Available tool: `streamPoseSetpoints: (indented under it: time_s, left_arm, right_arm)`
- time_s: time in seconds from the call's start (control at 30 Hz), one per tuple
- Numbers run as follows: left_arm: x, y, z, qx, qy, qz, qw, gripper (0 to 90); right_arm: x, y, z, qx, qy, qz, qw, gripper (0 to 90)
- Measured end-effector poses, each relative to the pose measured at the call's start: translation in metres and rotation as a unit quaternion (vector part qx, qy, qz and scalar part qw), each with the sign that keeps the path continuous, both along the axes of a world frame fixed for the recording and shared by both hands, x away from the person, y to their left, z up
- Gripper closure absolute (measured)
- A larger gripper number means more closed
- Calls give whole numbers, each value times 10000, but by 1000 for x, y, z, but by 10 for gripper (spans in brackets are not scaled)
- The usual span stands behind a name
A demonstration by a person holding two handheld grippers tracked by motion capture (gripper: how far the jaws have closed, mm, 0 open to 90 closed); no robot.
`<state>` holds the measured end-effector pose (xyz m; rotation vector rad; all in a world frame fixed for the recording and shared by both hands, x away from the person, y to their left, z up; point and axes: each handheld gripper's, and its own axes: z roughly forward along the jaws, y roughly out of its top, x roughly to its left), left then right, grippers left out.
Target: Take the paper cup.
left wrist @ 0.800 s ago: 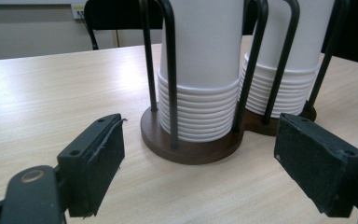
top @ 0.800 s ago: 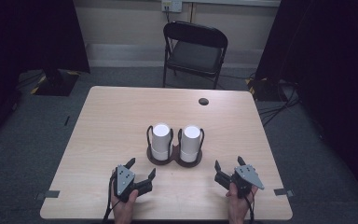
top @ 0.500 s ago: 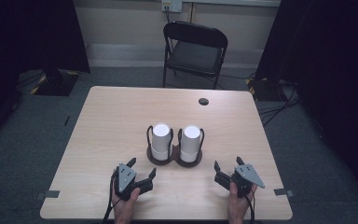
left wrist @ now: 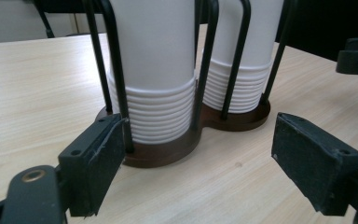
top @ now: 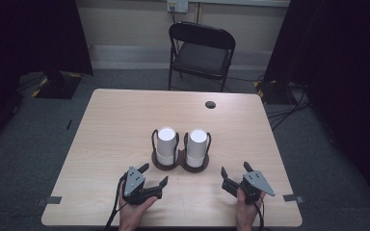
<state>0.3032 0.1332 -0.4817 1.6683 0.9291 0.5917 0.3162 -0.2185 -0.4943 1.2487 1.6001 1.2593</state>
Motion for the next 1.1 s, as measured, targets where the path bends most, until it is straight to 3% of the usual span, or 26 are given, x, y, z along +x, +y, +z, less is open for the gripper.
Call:
streamPoseSetpoints:
  time_s: [0.33,0.57,0.67,0.7,0.77,0.97,1.03,1.1]
  left_arm:
    - [5,-5,14,-162,-143,-139,9997,229]
    - [8,-11,24,-4,-231,-198,9995,281]
    - [8,-13,28,-72,-419,-395,9983,325]
    - [8,-14,30,-110,-484,-448,9978,388]
    - [10,-17,35,-71,-661,-629,9958,392]
    - [16,-22,41,-176,-731,-870,9934,412]
    - [17,-24,44,-100,-701,-876,9936,422]
    - [18,-26,46,-182,-666,-921,9934,416]
  right_arm:
    - [1,1,0,-28,46,-54,10000,132]
    - [2,1,0,-42,86,-34,9999,133]
    - [2,0,0,-10,90,-31,10000,133]
    - [2,0,0,1,96,-47,9999,133]
    - [2,1,0,1,91,-50,9999,133]
    - [2,0,0,36,87,-20,10000,133]
    - [2,0,0,41,89,-18,10000,133]
    - [2,-1,0,44,89,-14,10000,133]
